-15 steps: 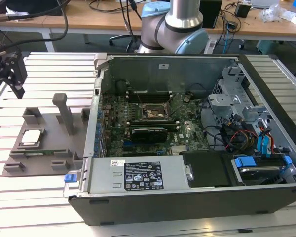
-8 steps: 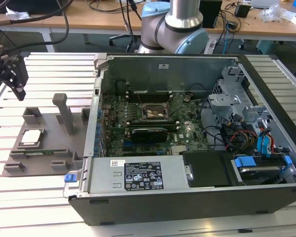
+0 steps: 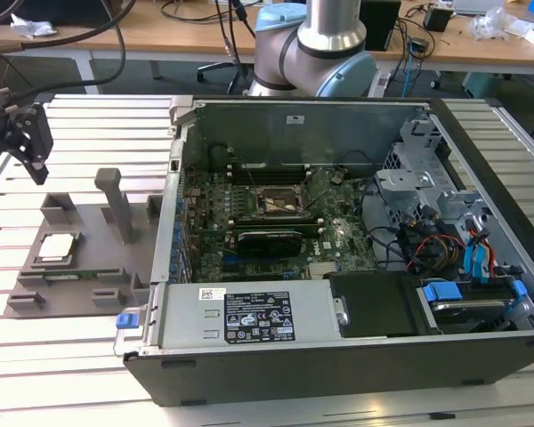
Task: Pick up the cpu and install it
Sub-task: 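Pick up the cpu and move it towards the insertion slot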
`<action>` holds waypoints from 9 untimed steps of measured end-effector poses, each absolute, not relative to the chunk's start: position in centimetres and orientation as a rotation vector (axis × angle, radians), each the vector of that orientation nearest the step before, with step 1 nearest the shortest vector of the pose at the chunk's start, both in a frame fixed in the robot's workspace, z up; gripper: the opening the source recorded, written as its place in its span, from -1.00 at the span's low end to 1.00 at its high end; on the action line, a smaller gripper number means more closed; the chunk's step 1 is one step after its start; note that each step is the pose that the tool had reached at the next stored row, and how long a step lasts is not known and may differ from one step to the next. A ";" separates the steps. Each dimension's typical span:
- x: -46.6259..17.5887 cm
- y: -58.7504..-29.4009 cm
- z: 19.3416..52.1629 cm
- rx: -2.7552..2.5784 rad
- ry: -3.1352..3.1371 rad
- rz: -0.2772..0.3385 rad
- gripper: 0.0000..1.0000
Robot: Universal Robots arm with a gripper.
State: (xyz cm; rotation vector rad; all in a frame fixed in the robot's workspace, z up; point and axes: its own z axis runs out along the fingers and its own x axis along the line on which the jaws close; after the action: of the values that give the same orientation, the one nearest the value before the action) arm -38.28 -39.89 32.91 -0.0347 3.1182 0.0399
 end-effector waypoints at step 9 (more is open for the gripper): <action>-38.3 -39.9 32.0 -0.035 3.118 0.040 0.33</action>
State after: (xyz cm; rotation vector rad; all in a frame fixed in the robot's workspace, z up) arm -38.28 -39.89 32.01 -0.0347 3.1183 0.0399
